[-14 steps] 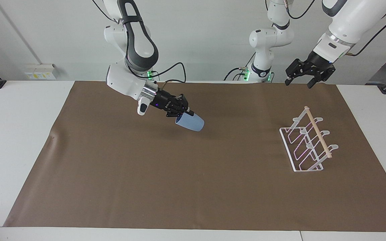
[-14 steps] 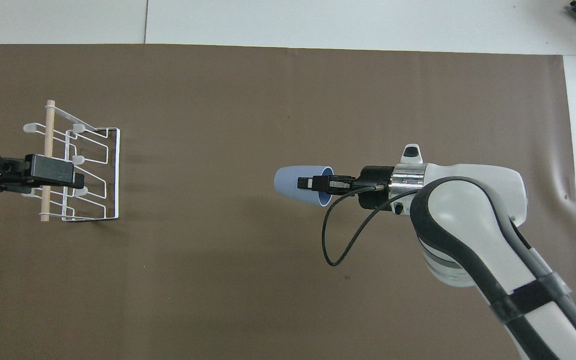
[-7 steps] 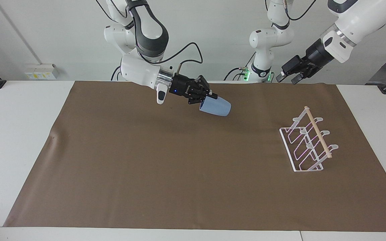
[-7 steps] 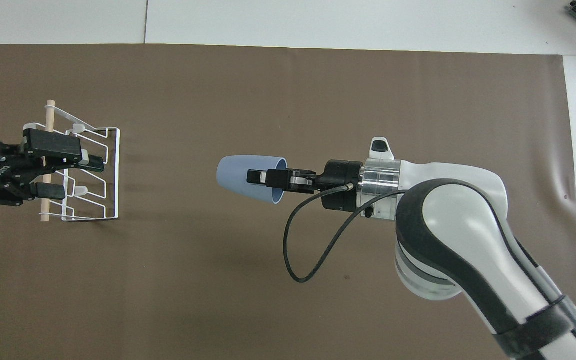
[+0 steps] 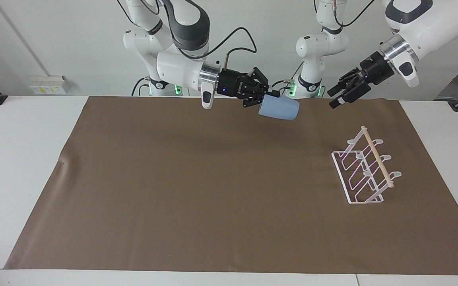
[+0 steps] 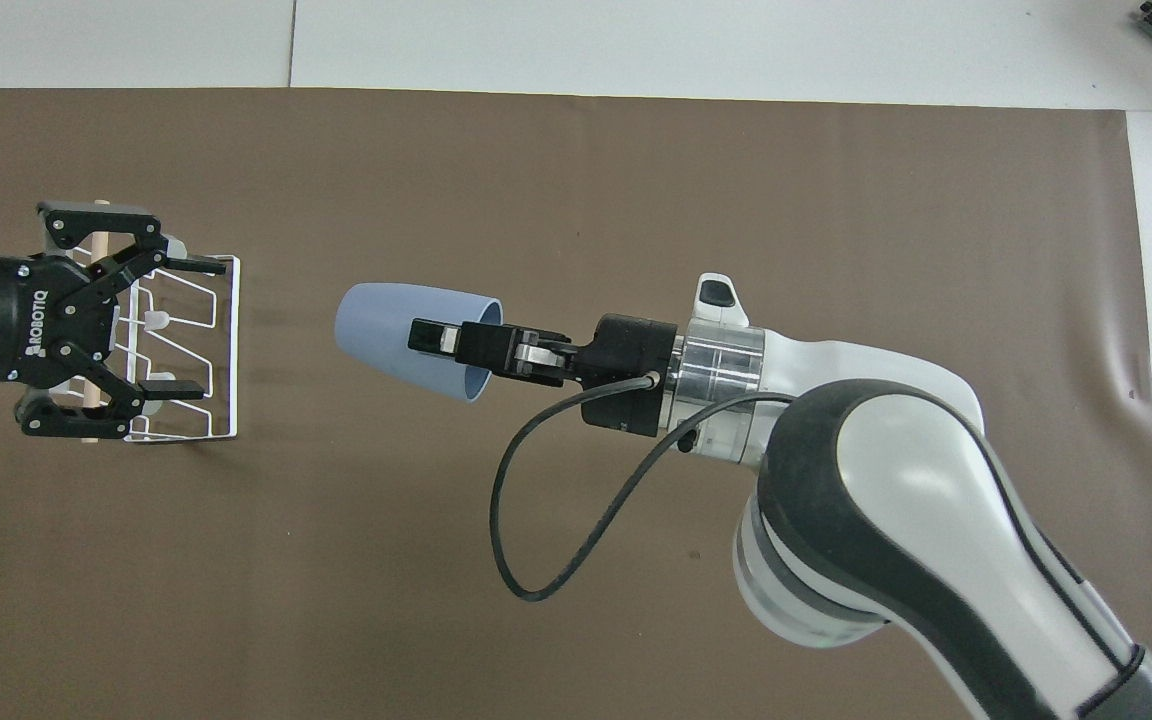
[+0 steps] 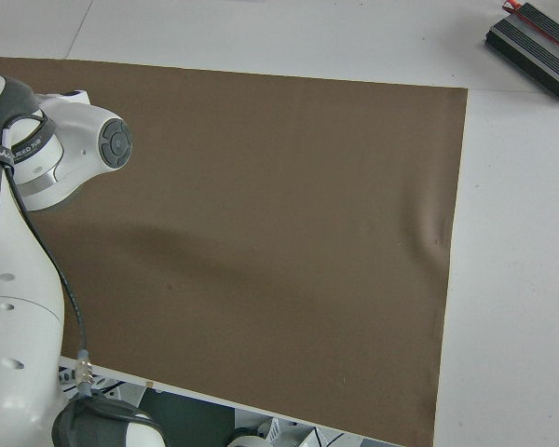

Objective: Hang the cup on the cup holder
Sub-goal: 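Carry the cup sideways toward the left gripper at the rack, then close the left gripper on the cup held by the right gripper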

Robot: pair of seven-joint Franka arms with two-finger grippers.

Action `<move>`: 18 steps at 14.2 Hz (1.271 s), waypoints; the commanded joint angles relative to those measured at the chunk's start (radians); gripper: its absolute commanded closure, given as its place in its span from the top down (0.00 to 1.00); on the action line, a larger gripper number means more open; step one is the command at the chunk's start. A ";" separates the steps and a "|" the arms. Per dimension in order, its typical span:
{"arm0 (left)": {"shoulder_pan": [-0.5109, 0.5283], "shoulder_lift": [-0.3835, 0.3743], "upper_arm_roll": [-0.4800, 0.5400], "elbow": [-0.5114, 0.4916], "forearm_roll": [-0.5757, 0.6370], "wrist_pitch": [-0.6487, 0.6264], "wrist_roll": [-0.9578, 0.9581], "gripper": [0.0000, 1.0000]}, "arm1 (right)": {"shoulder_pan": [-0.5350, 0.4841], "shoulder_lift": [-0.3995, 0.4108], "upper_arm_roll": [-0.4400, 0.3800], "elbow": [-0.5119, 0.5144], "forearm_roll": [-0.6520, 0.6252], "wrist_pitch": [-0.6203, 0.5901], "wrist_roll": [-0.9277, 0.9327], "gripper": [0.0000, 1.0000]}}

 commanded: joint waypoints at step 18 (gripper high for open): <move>-0.047 -0.091 -0.004 -0.051 -0.141 0.044 -0.117 1.00 | -0.018 -0.021 0.141 0.077 0.110 0.175 0.012 0.00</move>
